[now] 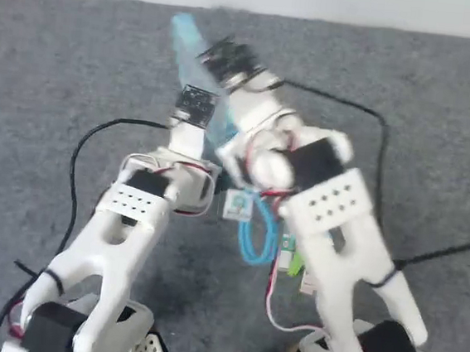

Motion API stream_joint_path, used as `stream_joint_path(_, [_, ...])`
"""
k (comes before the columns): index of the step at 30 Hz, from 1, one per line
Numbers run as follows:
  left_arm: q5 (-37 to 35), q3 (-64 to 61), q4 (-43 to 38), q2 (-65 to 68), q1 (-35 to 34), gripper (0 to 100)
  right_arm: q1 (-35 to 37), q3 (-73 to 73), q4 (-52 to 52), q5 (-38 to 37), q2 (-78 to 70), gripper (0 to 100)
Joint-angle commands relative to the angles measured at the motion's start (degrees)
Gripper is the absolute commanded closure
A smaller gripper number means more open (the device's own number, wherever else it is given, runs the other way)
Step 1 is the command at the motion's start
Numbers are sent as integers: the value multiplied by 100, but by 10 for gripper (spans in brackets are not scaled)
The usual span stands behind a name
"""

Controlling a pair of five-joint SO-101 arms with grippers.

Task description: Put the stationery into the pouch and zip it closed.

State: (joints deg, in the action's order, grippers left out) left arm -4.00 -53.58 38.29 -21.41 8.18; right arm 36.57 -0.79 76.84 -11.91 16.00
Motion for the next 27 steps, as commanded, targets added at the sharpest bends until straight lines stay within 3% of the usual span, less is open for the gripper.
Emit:
stream_joint_path(1, [-633,92,-167,0,9,761,259,-457,-259,-97,145,993])
stream_joint_path(8, [-677,40,-44,-9,-1451,761,4,-3314,-2440,-237,892,993])
stream_joint_path(12, [-334,145,563,-413,-1952,761,4,-3569,-2633,-316,681,993])
stream_joint_path(21, [607,-664,1574,-3437,-1705,760,-4,-3270,-2563,-316,4,993])
stream_joint_path(27, [923,-813,2418,-4703,-923,671,-4,-2541,-1499,-316,347,993])
